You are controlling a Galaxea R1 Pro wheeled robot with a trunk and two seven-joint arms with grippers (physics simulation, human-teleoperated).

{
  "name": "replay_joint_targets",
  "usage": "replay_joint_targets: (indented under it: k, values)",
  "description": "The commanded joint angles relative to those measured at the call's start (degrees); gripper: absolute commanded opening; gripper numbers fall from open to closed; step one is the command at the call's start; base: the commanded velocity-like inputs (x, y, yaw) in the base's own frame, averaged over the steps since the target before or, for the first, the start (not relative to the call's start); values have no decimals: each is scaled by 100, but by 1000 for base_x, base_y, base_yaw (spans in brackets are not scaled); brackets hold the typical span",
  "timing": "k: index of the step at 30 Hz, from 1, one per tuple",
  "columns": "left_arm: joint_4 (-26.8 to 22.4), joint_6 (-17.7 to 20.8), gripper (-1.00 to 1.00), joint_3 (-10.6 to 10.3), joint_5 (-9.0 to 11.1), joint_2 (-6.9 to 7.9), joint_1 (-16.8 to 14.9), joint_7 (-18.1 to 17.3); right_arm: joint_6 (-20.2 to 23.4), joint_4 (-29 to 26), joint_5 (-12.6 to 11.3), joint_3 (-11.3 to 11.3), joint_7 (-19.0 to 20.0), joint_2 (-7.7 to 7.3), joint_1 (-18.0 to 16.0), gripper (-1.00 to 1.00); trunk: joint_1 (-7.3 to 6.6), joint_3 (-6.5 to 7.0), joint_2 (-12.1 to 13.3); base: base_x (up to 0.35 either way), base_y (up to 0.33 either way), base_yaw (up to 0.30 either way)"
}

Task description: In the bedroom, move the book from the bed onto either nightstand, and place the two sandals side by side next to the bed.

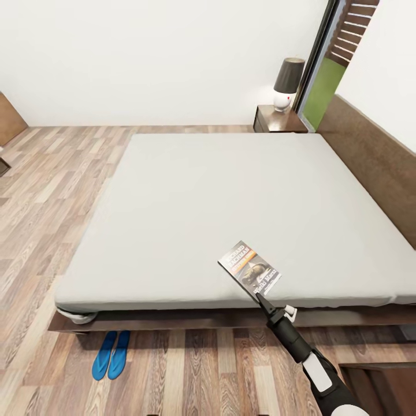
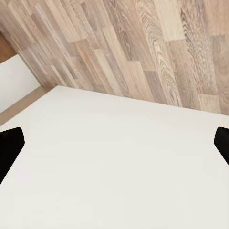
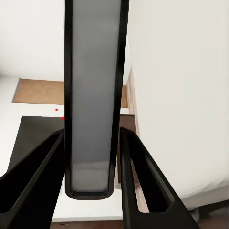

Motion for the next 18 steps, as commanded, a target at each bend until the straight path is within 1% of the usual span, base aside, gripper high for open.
replay_joint_targets:
  k: [1, 18]
  values:
    - [3, -33, 100, -40, 61, -3, -1, 2, 52, 2, -20, -11, 16, 0, -3, -100, -22, 14, 38, 0, 0, 0]
    - [-2, -39, 100, -40, 56, 8, -1, -30, 52, 4, -20, -11, 6, 5, -3, -100, -395, 320, 719, 0, 0, 0]
